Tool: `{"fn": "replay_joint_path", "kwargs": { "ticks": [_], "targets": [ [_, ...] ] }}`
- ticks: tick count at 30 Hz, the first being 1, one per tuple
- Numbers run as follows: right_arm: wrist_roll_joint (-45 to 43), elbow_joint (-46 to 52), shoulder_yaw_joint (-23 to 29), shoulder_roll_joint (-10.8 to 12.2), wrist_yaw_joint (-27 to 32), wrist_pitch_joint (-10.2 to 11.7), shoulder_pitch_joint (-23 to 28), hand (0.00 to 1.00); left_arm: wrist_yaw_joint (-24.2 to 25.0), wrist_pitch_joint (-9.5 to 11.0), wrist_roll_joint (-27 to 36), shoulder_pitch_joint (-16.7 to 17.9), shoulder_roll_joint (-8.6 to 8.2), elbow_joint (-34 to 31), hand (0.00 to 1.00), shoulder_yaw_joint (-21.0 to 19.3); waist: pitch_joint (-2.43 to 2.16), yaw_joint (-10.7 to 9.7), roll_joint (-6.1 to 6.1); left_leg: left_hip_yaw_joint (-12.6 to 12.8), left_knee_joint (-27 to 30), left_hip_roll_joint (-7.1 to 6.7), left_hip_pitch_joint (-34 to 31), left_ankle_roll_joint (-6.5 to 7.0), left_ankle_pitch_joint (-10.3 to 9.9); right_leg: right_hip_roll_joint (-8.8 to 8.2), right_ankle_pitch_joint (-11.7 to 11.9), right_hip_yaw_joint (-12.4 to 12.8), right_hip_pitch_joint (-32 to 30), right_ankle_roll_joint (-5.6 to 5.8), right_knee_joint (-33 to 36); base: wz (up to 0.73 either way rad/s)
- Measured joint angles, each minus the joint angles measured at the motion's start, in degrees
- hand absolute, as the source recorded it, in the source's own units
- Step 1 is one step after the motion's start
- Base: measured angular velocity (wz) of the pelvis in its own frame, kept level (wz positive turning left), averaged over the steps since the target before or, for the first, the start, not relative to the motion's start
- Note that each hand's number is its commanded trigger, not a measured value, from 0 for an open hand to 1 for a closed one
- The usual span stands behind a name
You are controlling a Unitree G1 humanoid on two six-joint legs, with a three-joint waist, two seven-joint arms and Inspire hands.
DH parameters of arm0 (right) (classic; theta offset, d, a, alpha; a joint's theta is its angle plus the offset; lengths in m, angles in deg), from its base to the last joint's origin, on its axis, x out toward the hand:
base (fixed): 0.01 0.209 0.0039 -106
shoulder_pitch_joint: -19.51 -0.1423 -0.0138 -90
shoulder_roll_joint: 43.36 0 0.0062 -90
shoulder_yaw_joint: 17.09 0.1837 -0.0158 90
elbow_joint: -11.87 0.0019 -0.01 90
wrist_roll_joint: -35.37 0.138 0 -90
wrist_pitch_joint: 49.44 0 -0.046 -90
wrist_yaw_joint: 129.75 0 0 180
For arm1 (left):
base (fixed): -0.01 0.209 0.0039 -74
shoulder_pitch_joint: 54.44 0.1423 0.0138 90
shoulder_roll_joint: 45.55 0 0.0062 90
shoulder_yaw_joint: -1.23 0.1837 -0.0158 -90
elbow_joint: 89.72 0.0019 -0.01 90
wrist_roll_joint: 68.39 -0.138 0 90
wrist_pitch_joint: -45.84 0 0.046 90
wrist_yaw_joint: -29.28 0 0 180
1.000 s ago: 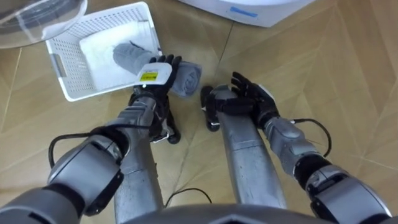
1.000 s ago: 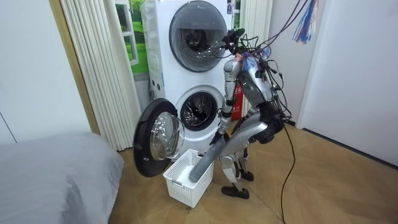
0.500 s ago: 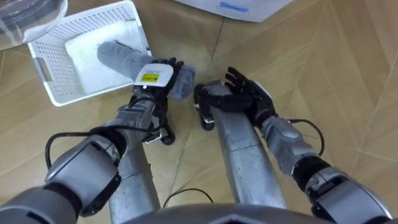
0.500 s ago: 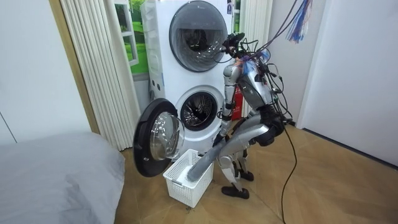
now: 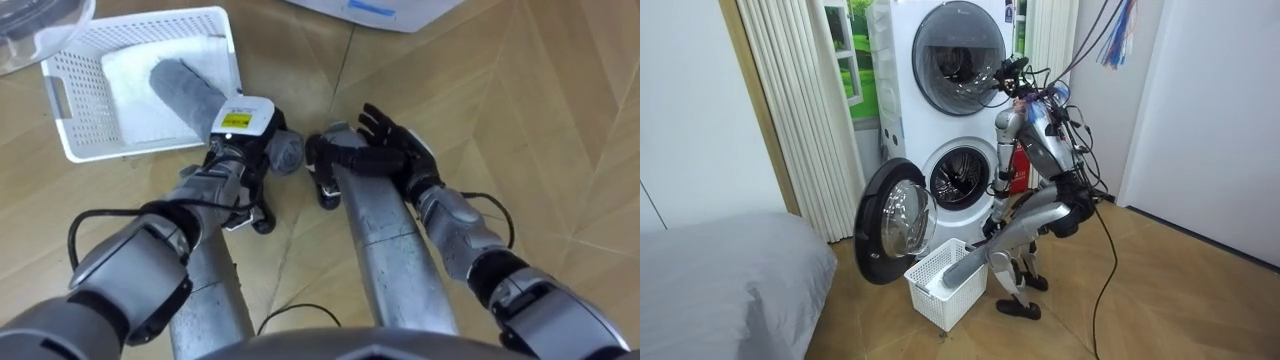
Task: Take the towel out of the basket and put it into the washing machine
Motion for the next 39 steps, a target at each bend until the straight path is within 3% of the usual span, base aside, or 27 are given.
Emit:
{"fn": "replay_joint_path", "kwargs": {
  "ticks": [10, 15, 17, 19, 25, 27, 30, 33, 36, 39],
  "targets": [
    [-0.04, -0.46, -0.32, -0.09, 0.26, -0.12, 0.05, 0.00, -0.85, 0.24, 0.05, 0.62, 0.02, 0.47, 1.00, 1.48, 0.00, 0.42, 0.01, 0.04, 1.29, 0.49, 1.40, 0.26, -0.98, 0.06, -0.61, -0.16, 1.49, 0.11, 0.73, -0.03],
    [-0.41, -3.04, -0.39, -0.41, 1.06, -0.14, 1.67, 0.00, -1.58, 2.50, 0.14, 3.03, 0.52, 0.51, 1.00, 1.42, 0.00, 2.24, 0.19, 0.10, -2.99, 0.50, 8.02, -0.29, -0.49, 0.01, -0.18, -0.43, 8.30, 0.16, -3.68, 0.00],
    [-2.34, -3.82, -0.32, -0.72, 1.92, -0.12, 2.44, 0.00, -2.42, 4.11, 0.10, 3.51, 0.49, 0.50, 1.00, 0.20, -0.03, 3.60, 0.30, 0.11, -5.74, 0.21, 10.90, -0.37, 0.28, -0.04, 0.45, -0.57, 11.38, 0.15, -6.43, 0.04],
    [-5.46, -4.27, -0.01, -1.69, 2.05, -0.12, 3.07, 0.00, -4.08, 6.63, 0.28, 3.53, 1.28, 0.44, 1.00, -2.18, -0.10, 5.16, 0.47, 0.17, -11.02, -0.85, 14.61, -0.65, 2.29, -0.36, 1.98, -0.64, 15.14, 0.33, -11.22, 0.12],
    [-12.77, -7.02, 0.16, -2.56, 3.85, -0.77, 2.50, 0.00, -8.34, 8.17, 4.35, 3.28, 3.92, -0.72, 1.00, -5.84, -0.26, 8.57, 1.20, 0.16, -21.56, -2.49, 22.69, -0.84, 6.21, -1.07, 4.51, -1.67, 23.30, 0.31, -20.77, 0.11],
    [-15.39, -7.29, 0.82, -2.69, 4.12, -0.81, 1.55, 0.00, -11.21, 9.07, 5.59, 3.29, 4.49, -2.57, 1.00, -10.56, -0.22, 10.24, 1.32, 0.25, -25.36, -2.83, 25.76, -1.11, 7.45, -1.43, 5.35, -2.55, 26.47, 0.07, -24.30, 0.08],
    [-18.51, -7.34, 1.45, -3.13, 4.58, -0.83, -0.11, 0.00, -13.72, 9.57, 9.23, 3.28, 4.46, -7.42, 1.00, -14.41, -0.24, 11.95, 1.29, -0.30, -28.69, -4.04, 28.43, -1.47, 8.48, -2.40, 5.34, -3.28, 29.01, 0.04, -26.47, 0.19],
    [-18.97, -7.27, 2.42, -3.15, 4.57, -0.85, -2.11, 0.00, -14.55, 10.71, 14.07, 3.32, 4.19, -10.90, 1.00, -16.04, -0.23, 12.66, 1.31, -1.14, -30.72, -4.61, 30.17, -1.66, 9.14, -3.01, 5.34, -4.65, 31.29, 0.04, -28.25, 0.22],
    [-22.12, -6.05, 4.32, -3.44, 4.58, -1.22, -2.93, 0.00, -14.47, 10.93, 19.39, 5.65, 4.17, -18.45, 1.00, -17.18, -0.26, 13.20, 1.25, -2.94, -31.69, -5.11, 30.43, -1.88, 9.51, -3.44, 5.30, -6.68, 32.71, -0.01, -29.86, 0.24],
    [-22.99, -5.95, 4.59, -3.86, 4.61, -1.42, -4.51, 0.00, -12.11, 11.18, 27.05, 7.13, 3.77, -24.36, 1.00, -16.98, -0.27, 14.76, 1.22, -3.01, -31.88, -5.47, 30.50, -1.74, 9.65, -3.80, 5.23, -6.88, 32.78, 0.13, -30.14, 0.06]
  ]
}}
